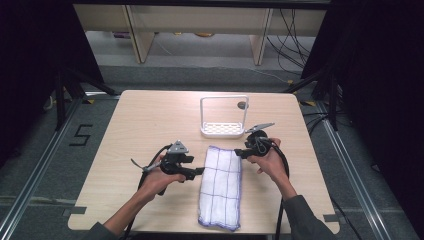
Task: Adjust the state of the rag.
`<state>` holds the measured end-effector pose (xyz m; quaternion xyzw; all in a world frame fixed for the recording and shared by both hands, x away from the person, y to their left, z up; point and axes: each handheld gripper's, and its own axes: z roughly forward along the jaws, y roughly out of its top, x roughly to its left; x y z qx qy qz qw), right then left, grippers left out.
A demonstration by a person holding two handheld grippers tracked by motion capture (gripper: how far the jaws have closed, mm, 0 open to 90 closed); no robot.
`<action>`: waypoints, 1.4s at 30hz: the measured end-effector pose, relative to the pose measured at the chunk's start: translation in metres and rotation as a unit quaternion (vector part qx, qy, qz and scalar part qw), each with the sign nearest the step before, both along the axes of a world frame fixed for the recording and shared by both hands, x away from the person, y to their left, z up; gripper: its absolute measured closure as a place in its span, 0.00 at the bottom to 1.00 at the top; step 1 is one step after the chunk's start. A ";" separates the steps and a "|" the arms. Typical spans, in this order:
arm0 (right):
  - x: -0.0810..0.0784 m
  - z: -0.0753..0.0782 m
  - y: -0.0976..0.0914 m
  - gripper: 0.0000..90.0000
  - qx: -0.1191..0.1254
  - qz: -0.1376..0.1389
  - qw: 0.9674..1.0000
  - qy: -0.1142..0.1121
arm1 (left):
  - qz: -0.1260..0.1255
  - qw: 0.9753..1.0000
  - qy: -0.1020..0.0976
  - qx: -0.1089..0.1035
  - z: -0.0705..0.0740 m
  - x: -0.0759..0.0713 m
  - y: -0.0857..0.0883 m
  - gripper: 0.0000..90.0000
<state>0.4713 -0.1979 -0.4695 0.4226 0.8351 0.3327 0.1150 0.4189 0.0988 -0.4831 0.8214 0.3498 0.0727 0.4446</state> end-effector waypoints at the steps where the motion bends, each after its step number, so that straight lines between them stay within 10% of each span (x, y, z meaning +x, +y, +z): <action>1: 0.000 -0.001 -0.001 0.47 0.001 -0.005 1.000 0.006 | 0.003 1.000 0.003 0.002 -0.002 0.006 -0.002 0.39; 17: 0.007 -0.012 -0.004 0.51 -0.039 -0.015 0.999 0.008 | 0.030 0.999 0.009 0.036 -0.017 0.066 -0.032 0.39; 42: 0.005 -0.026 0.009 0.56 -0.040 0.008 0.999 0.034 | -0.012 0.999 -0.005 0.040 -0.032 0.075 -0.048 0.68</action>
